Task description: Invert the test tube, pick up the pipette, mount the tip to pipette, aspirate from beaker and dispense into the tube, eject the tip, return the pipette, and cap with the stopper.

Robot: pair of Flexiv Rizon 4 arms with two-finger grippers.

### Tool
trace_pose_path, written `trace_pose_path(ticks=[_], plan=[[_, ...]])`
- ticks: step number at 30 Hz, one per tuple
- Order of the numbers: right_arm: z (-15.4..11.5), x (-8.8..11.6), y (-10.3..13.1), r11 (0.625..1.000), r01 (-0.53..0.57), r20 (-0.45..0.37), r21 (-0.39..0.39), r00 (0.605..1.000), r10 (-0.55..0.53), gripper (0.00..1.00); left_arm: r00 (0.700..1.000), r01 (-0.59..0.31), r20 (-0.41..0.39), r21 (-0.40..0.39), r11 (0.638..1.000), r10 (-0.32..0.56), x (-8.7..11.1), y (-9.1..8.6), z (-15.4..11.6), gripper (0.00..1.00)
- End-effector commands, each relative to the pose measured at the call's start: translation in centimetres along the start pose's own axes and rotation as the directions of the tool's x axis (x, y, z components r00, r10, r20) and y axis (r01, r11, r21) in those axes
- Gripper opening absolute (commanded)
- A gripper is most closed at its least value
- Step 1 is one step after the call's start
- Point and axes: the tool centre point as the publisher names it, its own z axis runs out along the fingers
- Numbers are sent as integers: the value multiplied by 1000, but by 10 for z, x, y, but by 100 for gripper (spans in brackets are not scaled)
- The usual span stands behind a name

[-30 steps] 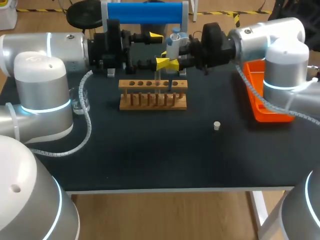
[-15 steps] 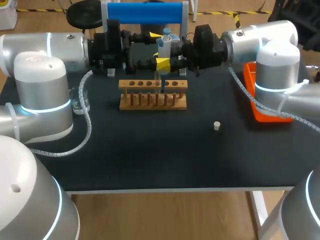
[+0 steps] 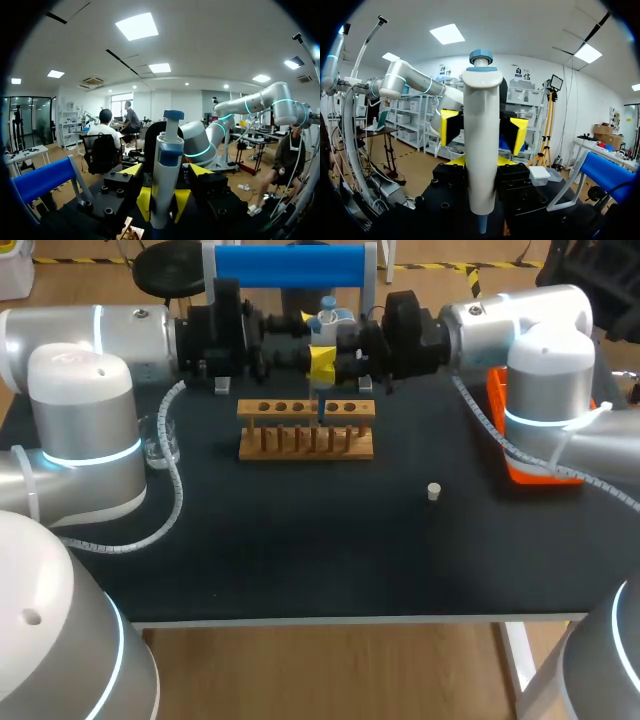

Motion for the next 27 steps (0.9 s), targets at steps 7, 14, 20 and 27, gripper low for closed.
trace_pose_path(ticks=[7, 14, 20, 27], plan=[[2, 0, 1, 1000, 13, 34, -6, 999, -13, 0, 1000, 0, -1, 1, 1000, 0, 0, 0, 0, 44], [1, -1, 1, 1000, 18, 56, -12, 998, -17, 0, 1000, 0, -1, 1, 1000, 0, 0, 0, 0, 25], [1, -1, 1, 1000, 19, 65, -14, 998, -18, 0, 1000, 0, -1, 1, 1000, 0, 0, 0, 0, 0], [1, -1, 0, 1000, 14, 57, -14, 998, -14, 0, 1000, 0, -1, 1, 1000, 0, 0, 0, 0, 0]])
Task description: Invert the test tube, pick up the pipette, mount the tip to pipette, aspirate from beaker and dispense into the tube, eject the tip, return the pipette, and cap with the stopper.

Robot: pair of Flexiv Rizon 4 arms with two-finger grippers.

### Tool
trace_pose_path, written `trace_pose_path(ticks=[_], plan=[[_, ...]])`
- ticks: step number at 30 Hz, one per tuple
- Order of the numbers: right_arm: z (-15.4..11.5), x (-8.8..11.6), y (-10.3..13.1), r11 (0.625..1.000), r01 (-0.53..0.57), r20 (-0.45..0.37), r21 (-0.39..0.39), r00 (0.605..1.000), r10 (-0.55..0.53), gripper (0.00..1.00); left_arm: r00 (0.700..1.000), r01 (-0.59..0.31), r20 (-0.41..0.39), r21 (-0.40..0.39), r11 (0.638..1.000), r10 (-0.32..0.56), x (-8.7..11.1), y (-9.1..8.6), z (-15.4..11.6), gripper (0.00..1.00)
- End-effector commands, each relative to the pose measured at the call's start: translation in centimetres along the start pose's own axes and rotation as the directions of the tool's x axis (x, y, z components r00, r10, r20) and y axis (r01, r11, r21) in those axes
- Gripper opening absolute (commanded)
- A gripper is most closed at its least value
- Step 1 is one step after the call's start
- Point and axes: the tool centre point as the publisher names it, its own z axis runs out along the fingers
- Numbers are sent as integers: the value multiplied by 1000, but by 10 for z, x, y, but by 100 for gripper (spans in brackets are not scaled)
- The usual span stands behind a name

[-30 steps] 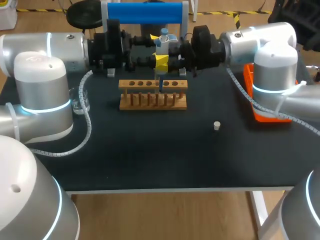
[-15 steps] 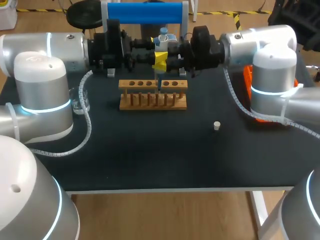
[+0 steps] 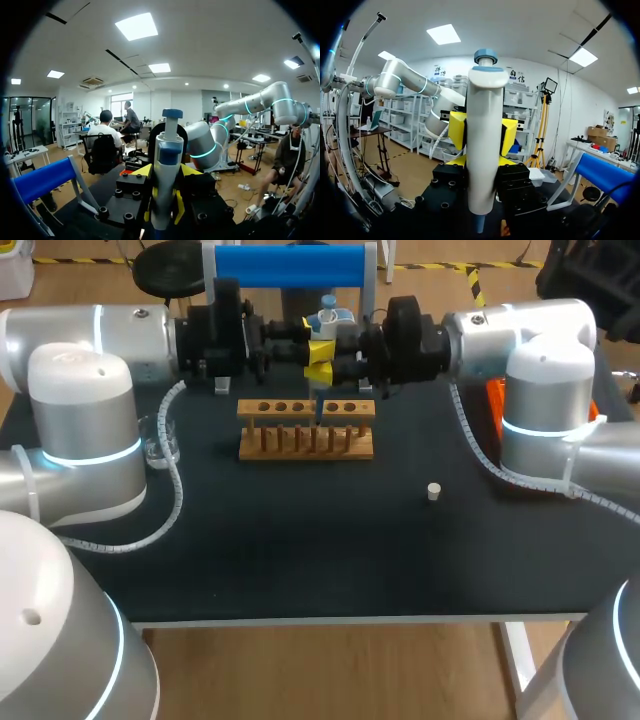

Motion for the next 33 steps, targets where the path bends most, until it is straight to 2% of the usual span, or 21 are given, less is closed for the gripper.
trace_pose_path(ticks=[1, 3, 4, 5, 12, 17, 22, 28, 33], plan=[[0, 0, 0, 1000, 2, -7, 2, 1000, -2, 0, 1000, 0, 0, 1, 1000, 0, 0, 0, -1, 0], [0, 0, 0, 1000, 1, -11, 3, 1000, -1, 46, 1000, 0, 0, 1, 1000, 0, 0, 0, -1, 0], [-1, 0, 0, 1000, 0, -11, 5, 1000, 0, 80, 1000, 0, 0, 1, 1000, 0, 0, 0, -1, 0], [-1, 0, 0, 1000, 0, -12, 5, 1000, 0, 100, 1000, 0, 0, 1, 1000, 0, 0, 0, -1, 0], [-13, 3, 1, 1000, -5, -24, 7, 1000, 5, 100, 1000, 0, 0, 1, 1000, 0, 0, 0, -1, 0], [-39, 3, 1, 1000, -6, -16, 15, 1000, 6, 100, 1000, 0, 0, 1, 1000, 0, 0, 0, -1, 0], [-67, -2, 3, 1000, -9, 28, 12, 1000, 9, 100, 1000, 0, 0, 1, 1000, 0, 0, 0, -1, 0], [-96, -20, 7, 1000, -10, 92, 11, 996, 9, 100, 1000, 0, 0, 1, 1000, 0, 0, 0, -1, 0], [-105, -50, 6, 998, -18, 129, 57, 992, 10, 100, 1000, 0, 0, 1, 1000, 0, 0, 0, -1, 0]])
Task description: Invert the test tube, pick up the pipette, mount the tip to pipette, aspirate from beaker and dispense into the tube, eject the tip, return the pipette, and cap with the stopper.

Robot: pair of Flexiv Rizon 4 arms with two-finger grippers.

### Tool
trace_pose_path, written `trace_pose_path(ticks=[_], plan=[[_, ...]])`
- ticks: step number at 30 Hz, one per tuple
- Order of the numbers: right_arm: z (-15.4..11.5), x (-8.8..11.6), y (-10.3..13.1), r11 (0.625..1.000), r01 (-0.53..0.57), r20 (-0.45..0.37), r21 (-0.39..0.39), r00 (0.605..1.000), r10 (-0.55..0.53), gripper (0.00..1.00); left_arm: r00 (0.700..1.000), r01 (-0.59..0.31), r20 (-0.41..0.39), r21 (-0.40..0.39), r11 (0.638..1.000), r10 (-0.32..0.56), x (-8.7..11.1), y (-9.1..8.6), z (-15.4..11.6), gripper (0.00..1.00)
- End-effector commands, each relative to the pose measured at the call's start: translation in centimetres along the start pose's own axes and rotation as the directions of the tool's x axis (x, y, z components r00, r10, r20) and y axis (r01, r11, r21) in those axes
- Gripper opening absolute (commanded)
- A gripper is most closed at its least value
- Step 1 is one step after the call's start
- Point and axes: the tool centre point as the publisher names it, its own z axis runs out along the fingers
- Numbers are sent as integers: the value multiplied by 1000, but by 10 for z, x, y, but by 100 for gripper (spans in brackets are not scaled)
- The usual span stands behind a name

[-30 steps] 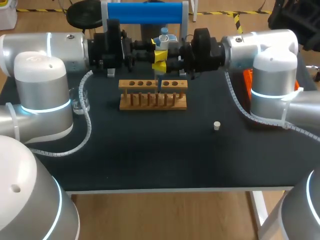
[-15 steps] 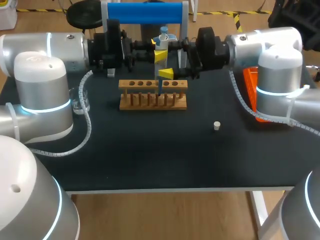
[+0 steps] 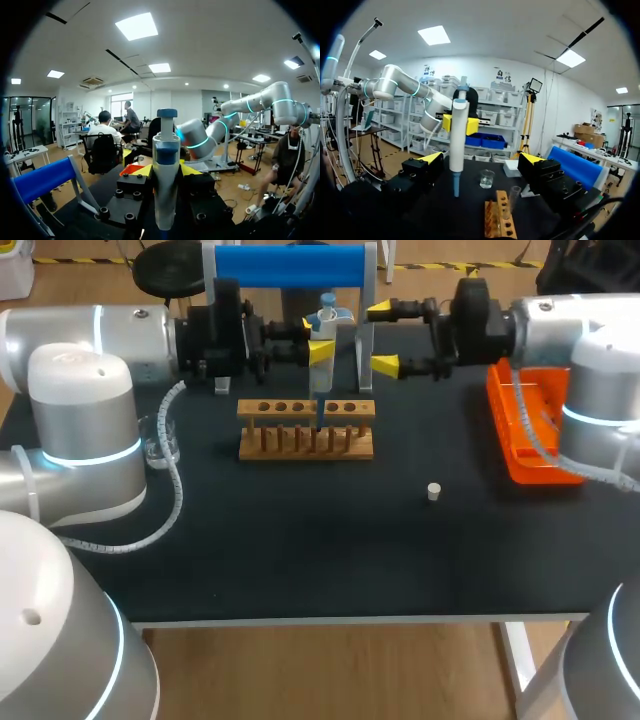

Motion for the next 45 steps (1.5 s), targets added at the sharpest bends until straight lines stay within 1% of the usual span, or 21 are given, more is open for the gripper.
trace_pose_path(ticks=[1, 5, 8, 10, 12, 14, 19, 24, 30, 39, 45], plan=[[-2, -24, 4, 999, 1, 12, 43, 1000, -2, 100, 1000, 0, 0, 1, 1000, 0, 0, 0, 0, 0], [5, -53, -4, 997, -16, 52, 74, 999, 12, 100, 1000, 0, 0, 1, 1000, 0, 0, 0, 0, 0], [13, -77, -15, 995, -65, 81, 74, 995, 59, 100, 1000, 0, 0, 1, 1000, 0, 0, 0, 0, 0], [16, -86, -21, 992, -108, 99, 63, 990, 102, 100, 1000, 0, 0, 1, 1000, 0, 0, 0, 0, 0], [21, -100, -26, 991, -104, 116, 88, 989, 94, 100, 1000, 0, 0, 1, 1000, 0, 0, 0, 0, 0], [24, -109, -29, 988, -120, 131, 92, 986, 108, 100, 1000, 0, 0, 1, 1000, 0, 0, 0, 0, 0], [32, -129, -30, 985, -107, 157, 132, 984, 86, 100, 1000, 0, 0, 1, 1000, 0, 0, 0, 0, 0], [40, -143, -30, 981, -102, 181, 167, 981, 71, 100, 1000, 0, 0, 1, 1000, 0, 0, 0, 0, 0], [45, -155, -35, 972, -107, 208, 209, 976, 63, 100, 1000, 0, 0, 1, 1000, 0, 0, 0, 0, 0], [41, -170, -44, 961, -111, 243, 252, 969, 48, 100, 1000, 0, 0, 1, 1000, 0, 0, 0, 0, 0], [39, -173, -46, 959, -110, 251, 261, 967, 42, 100, 1000, 0, 0, 1, 1000, 0, 0, 0, 0, 0]])
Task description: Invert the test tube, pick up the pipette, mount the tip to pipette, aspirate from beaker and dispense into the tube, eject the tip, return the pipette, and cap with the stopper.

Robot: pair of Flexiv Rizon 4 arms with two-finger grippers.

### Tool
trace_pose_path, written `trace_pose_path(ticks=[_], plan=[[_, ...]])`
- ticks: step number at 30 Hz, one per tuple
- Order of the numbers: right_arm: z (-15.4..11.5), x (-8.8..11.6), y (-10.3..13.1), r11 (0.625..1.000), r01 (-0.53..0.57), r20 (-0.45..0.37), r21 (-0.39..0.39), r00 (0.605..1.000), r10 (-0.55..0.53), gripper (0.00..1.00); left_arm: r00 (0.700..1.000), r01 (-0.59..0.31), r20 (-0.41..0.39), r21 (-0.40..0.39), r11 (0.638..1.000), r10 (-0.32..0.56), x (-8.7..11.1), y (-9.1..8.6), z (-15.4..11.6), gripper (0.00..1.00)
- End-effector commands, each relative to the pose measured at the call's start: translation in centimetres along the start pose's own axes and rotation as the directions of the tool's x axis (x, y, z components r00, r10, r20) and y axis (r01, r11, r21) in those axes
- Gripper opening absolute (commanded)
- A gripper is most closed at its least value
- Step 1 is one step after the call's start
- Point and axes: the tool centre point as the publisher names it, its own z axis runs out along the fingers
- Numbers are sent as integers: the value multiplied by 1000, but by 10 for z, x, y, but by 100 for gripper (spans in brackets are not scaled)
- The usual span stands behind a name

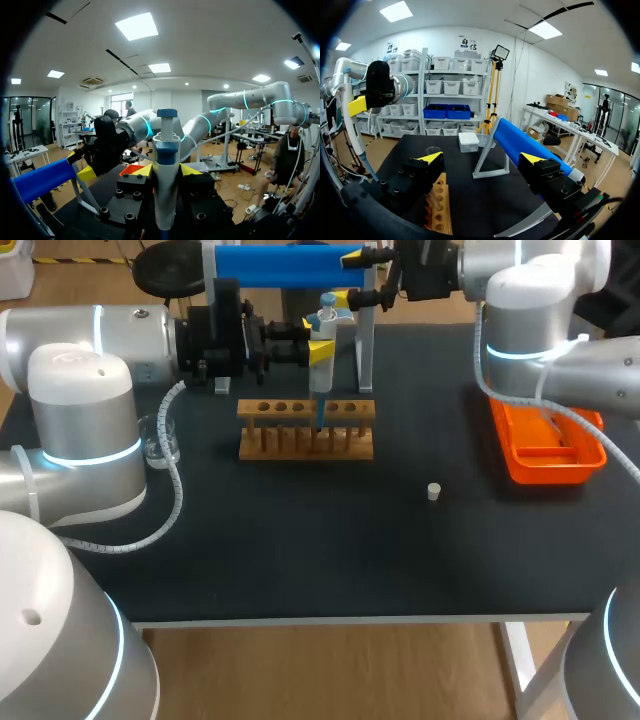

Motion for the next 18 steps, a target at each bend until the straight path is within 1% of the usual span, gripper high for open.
trace_pose_path(ticks=[1, 7, 18], plan=[[2, -3, -2, 1000, -3, -2, 6, 1000, 3, 100, 1000, 0, 0, 1, 1000, 0, 0, 0, 0, 0], [4, 0, -6, 1000, -6, -6, 13, 1000, 6, 100, 1000, 0, 0, 1, 1000, 0, 0, 0, 0, 0], [6, 5, -1, 1000, 6, -7, 23, 1000, -5, 100, 1000, 0, 0, 1, 1000, 0, 0, 0, 0, 0]])
